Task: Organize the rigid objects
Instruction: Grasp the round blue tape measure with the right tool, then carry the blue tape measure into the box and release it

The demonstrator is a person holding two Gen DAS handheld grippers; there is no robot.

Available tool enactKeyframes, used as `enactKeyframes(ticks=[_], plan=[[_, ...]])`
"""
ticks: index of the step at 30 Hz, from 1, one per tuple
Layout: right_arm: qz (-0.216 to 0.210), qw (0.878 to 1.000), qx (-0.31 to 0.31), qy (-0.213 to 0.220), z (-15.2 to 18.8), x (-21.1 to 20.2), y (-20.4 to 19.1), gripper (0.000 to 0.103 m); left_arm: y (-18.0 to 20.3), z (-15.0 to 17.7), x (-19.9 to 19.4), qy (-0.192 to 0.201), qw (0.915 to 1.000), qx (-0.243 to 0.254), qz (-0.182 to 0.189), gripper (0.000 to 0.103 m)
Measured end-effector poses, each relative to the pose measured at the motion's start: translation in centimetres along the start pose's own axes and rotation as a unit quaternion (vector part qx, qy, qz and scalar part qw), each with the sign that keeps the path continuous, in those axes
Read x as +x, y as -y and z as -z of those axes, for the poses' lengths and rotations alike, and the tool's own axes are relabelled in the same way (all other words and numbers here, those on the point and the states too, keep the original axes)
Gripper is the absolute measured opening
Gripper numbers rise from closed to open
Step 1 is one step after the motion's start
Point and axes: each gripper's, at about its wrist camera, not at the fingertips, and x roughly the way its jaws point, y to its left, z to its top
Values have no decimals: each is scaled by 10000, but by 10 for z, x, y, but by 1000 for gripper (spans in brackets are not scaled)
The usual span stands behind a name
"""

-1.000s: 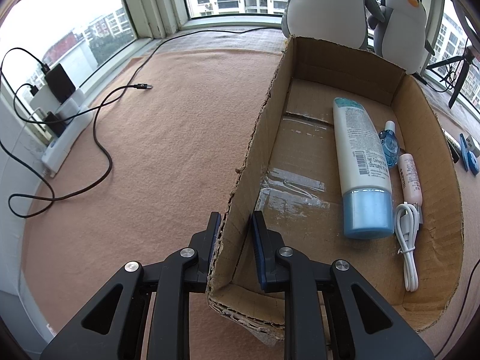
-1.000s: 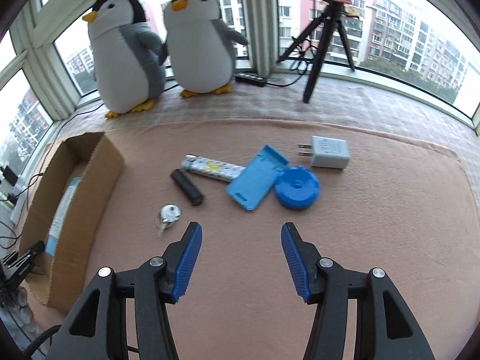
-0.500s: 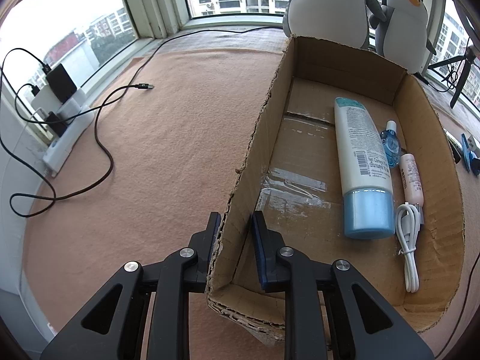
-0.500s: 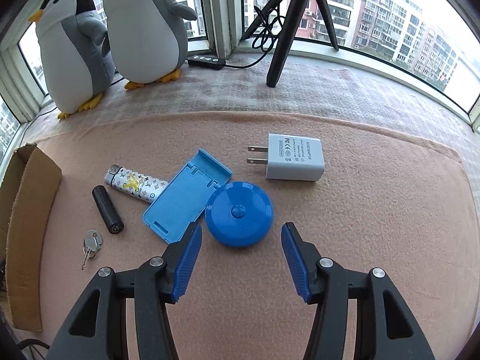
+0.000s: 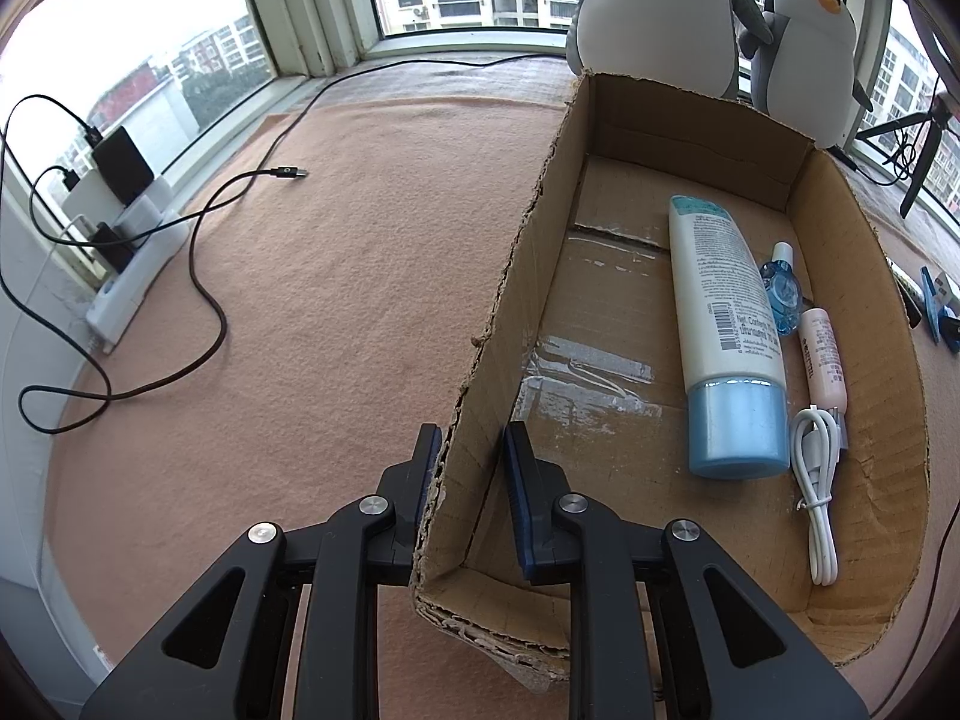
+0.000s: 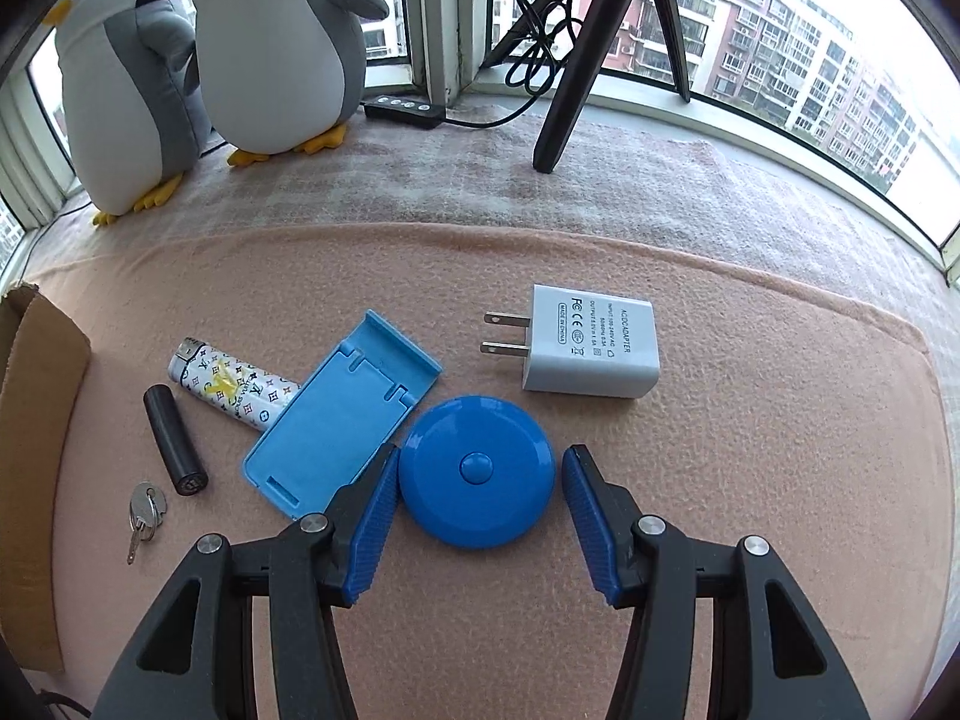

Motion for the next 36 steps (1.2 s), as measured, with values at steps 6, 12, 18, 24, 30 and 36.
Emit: enactKeyframes(ticks=[6, 12, 18, 24, 30, 36], plan=[[-46, 10000, 20, -42, 5, -3, 2, 46, -1, 0, 0, 4, 10000, -5, 0, 20], [-66, 10000, 68, -16, 16, -10, 4, 46, -1, 0, 0, 4, 10000, -9, 3, 20], [-149, 9998, 85, 112, 27, -29, -1, 46, -1, 0, 0, 9, 10000, -15, 5, 19], [-420, 9982, -194, 379, 27, -64, -35, 46, 0, 0, -1, 8, 10000, -14, 5, 19], [-858, 9926, -610, 606, 23, -95, -87, 46, 0, 0, 0, 13, 10000, -24, 11, 19], [-1326, 9831, -1053, 691, 26, -113, -141, 46, 0, -1, 0, 23, 10000, -45, 17, 19]])
